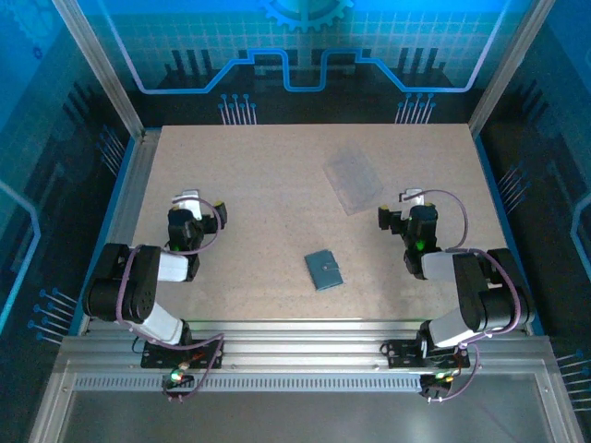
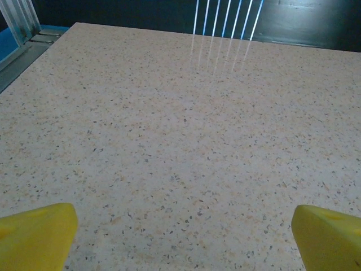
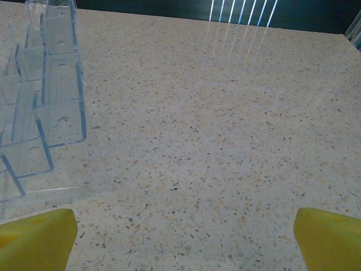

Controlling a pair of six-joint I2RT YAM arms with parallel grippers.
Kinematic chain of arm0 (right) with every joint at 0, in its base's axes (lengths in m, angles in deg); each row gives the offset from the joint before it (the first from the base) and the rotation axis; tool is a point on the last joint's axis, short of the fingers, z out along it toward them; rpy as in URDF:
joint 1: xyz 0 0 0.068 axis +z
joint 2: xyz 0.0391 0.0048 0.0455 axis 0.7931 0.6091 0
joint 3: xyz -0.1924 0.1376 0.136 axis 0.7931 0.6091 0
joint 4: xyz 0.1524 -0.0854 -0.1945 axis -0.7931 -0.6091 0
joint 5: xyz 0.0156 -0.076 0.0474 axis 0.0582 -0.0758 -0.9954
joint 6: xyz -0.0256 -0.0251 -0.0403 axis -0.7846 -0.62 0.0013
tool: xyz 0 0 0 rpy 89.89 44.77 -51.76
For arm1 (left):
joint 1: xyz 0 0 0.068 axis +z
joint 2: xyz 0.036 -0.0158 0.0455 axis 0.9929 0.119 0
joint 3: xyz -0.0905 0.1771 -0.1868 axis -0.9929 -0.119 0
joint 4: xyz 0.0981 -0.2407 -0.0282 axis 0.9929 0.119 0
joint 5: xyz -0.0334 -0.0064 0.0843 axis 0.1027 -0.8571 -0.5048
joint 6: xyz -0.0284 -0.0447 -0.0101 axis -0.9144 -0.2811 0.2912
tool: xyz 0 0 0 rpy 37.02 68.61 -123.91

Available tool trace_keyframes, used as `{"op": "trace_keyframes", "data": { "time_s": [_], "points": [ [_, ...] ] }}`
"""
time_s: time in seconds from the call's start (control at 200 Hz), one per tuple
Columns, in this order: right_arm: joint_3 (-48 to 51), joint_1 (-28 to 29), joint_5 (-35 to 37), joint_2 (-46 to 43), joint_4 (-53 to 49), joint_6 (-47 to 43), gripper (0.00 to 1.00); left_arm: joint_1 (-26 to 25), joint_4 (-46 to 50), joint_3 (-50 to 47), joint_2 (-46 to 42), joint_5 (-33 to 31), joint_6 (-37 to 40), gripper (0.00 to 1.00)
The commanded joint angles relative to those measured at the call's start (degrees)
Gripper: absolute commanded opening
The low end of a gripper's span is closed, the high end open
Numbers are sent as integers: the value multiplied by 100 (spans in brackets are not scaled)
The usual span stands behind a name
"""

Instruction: Put the credit cards into the card holder

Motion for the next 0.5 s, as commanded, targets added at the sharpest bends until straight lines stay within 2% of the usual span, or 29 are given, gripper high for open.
{"op": "trace_keyframes", "data": {
  "time_s": [0.0, 0.12, 0.27, 0.495],
  "points": [
    [-68, 70, 53, 44, 115, -46, 100, -21, 31, 47, -61, 112, 42, 99],
    [-69, 66, 53, 44, 115, -46, 100, -21, 65, 72, -63, 182, 72, 99],
    [-68, 66, 53, 44, 115, -44, 100, -21, 272, 178, -64, 616, 239, 99],
    [-68, 63, 53, 44, 114, -46, 100, -21, 267, 174, -64, 632, 244, 99]
  ]
}}
